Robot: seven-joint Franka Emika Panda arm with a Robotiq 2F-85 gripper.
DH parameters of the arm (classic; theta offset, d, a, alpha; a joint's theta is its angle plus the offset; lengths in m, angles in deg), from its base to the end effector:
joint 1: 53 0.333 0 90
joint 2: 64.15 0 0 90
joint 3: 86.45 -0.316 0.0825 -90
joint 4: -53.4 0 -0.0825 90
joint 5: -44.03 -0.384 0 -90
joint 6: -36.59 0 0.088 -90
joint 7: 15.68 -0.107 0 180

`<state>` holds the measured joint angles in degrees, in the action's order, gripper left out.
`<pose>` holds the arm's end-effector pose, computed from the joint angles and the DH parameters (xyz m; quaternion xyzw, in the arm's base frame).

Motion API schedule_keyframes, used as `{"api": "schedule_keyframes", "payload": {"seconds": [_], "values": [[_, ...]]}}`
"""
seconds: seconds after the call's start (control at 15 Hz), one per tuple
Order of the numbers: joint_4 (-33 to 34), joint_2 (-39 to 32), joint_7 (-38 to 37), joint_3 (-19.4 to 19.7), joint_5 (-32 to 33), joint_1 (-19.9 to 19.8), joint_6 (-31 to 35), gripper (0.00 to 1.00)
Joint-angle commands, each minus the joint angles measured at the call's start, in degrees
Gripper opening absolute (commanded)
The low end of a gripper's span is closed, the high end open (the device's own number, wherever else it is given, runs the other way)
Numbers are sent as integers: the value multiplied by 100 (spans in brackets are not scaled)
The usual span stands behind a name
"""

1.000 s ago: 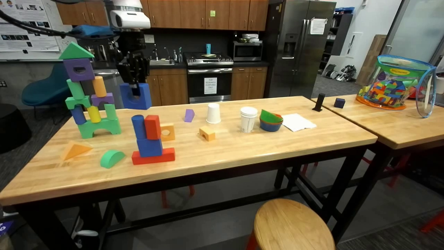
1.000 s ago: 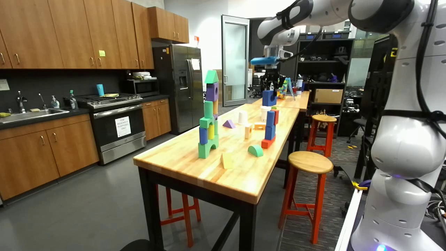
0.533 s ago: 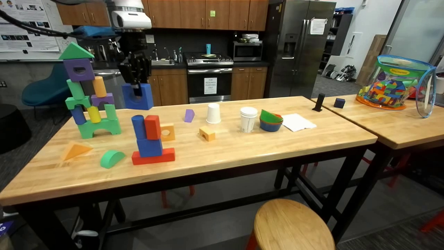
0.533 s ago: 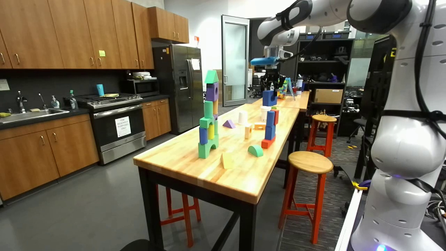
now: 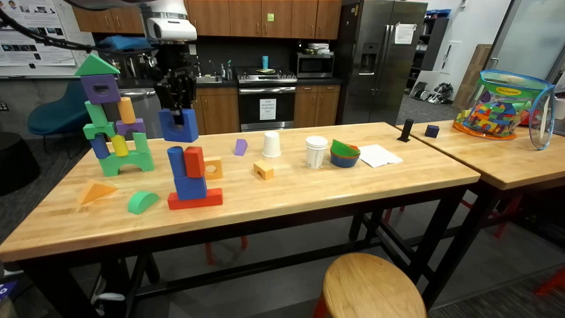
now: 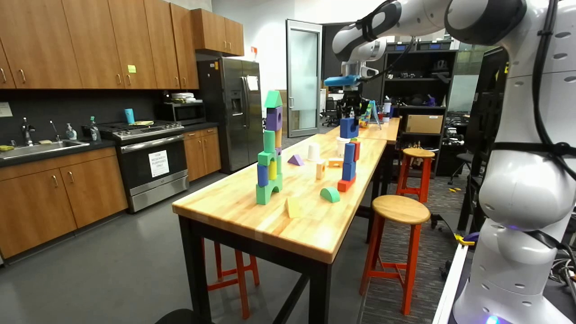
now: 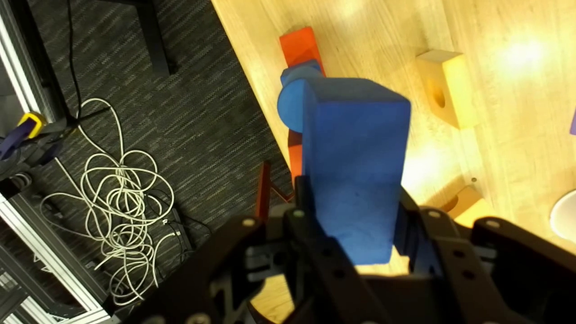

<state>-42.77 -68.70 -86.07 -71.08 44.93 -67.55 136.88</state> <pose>0.5101 -0.2895 0.5451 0.6420 -0.7665 0.0041 0.0179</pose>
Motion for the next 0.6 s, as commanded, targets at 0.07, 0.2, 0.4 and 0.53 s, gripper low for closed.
{"api": "schedule_keyframes", "payload": {"seconds": [0.07, 0.2, 0.4, 0.53], "values": [[168, -78, -73, 25, 81, -7, -82, 15], [181, -93, -38, 27, 111, -5, -104, 15], [142, -68, -7, 28, 207, -1, -108, 15], [94, -34, -16, 34, 252, -7, -70, 15]]}}
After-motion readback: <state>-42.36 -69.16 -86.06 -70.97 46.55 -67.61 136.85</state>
